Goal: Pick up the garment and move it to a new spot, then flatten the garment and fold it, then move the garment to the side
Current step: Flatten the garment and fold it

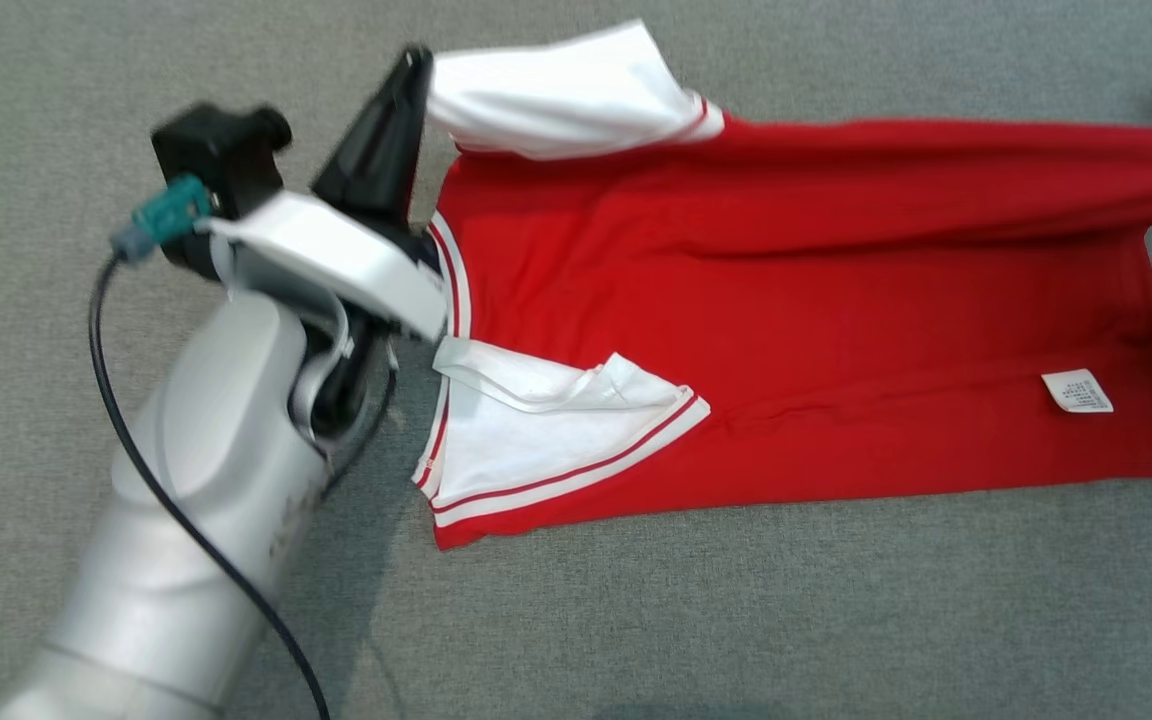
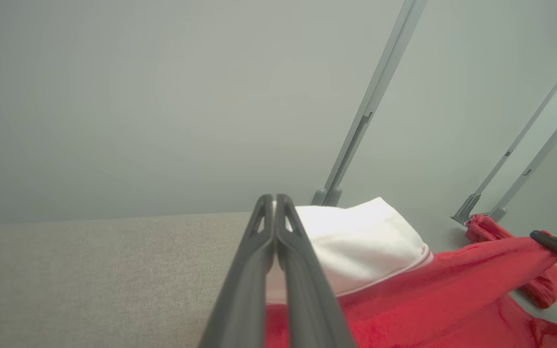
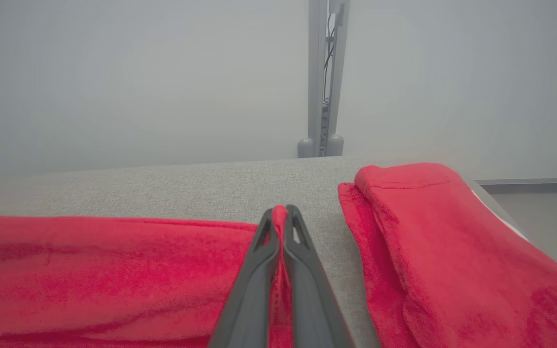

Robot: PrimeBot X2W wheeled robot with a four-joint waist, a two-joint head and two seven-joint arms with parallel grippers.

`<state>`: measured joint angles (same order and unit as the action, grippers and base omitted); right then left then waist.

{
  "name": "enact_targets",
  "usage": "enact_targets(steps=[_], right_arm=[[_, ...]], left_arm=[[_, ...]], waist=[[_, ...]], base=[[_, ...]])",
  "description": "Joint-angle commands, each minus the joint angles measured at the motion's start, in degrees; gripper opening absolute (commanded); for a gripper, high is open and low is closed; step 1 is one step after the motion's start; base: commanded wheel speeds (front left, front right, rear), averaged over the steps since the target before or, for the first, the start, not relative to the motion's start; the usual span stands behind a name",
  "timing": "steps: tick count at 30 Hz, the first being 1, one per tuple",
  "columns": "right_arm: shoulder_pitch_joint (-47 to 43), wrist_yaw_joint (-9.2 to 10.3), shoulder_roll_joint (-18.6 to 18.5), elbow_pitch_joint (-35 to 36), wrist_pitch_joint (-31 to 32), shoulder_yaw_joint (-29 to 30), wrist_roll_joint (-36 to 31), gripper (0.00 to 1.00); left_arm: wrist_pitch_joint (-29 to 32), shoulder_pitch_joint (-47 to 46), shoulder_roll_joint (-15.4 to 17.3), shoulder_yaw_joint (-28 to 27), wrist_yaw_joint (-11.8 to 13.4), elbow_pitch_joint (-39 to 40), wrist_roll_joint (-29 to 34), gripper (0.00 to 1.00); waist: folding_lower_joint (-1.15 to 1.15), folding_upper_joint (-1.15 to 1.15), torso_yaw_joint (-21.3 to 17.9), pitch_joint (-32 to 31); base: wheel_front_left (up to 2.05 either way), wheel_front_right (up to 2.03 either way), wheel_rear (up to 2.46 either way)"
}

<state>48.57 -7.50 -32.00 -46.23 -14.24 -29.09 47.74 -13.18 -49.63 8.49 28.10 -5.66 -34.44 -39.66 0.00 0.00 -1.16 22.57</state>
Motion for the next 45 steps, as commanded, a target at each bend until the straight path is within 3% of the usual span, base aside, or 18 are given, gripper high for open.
enact_targets(steps=[1, 8, 17, 35, 38, 41, 42, 43, 44, 45], right_arm=[[-5.17, 0.01, -1.59, 2.72, -0.74, 1.25, -1.78, 0.00], [-14.64, 0.01, -1.33, 8.90, -0.75, 6.71, -6.60, 0.00], [-21.11, 0.01, 0.37, 10.91, -0.75, 10.43, -10.56, 0.00], [-28.95, 0.01, 3.32, 10.13, -0.75, 16.58, -16.78, 0.00], [-29.54, 0.01, 4.26, 9.80, -0.75, 17.41, -17.55, 0.16], [-29.97, 0.01, 5.15, 9.27, -0.75, 18.37, -18.48, 0.45], [-30.06, 0.01, 5.44, 9.05, -0.75, 18.62, -18.78, 1.00], [-30.11, 0.01, 5.69, 8.86, -0.75, 19.07, -19.07, 1.00], [-30.16, 0.01, 5.99, 8.73, -0.75, 19.50, -19.33, 1.00], [-30.18, 0.01, 6.36, 8.72, -0.75, 20.01, -19.54, 1.00]], left_arm=[[0.09, 3.29, 2.20, -1.69, 1.14, 4.57, -1.16, 0.00], [2.41, 14.51, 3.57, -1.00, 4.34, 16.49, -2.84, 0.00], [5.06, 23.14, 3.63, -0.22, 7.26, 24.20, -5.35, 0.00], [7.39, 32.89, 4.11, 2.05, 12.70, 25.82, -5.69, 0.00], [7.31, 33.56, 4.18, 2.39, 12.65, 25.83, -5.71, 0.00], [7.08, 33.80, 4.34, 2.84, 12.59, 25.34, -5.30, 0.00], [7.02, 33.78, 4.33, 2.99, 12.64, 25.03, -5.14, 0.00], [6.85, 33.73, 4.26, 3.05, 12.75, 24.70, -4.99, 0.06], [6.68, 33.67, 4.17, 3.12, 12.78, 24.37, -4.90, 0.34], [6.56, 33.65, 4.08, 3.19, 12.77, 24.03, -4.87, 1.00]], waist=[[0.00, 0.00, 0.93, -2.06], [0.00, 0.00, 2.09, -3.54], [0.00, 0.00, 2.00, -4.81], [0.00, 0.00, 1.72, -5.37], [0.00, 0.00, 1.79, -5.40], [0.00, 0.00, 1.98, -5.63], [0.00, 0.00, 2.03, -5.76], [0.00, 0.00, 2.07, -5.89], [0.00, 0.00, 2.09, -6.05], [0.00, 0.00, 2.08, -6.22]], base=[[0.00, 0.00, 0.00], [0.00, 0.00, 0.00], [0.00, 0.00, 0.00], [0.00, 0.00, 0.00], [0.00, 0.00, 0.00], [0.00, 0.00, 0.00], [0.00, 0.00, 0.00], [0.00, 0.00, 0.00], [0.00, 0.00, 0.00], [0.00, 0.00, 0.00]])
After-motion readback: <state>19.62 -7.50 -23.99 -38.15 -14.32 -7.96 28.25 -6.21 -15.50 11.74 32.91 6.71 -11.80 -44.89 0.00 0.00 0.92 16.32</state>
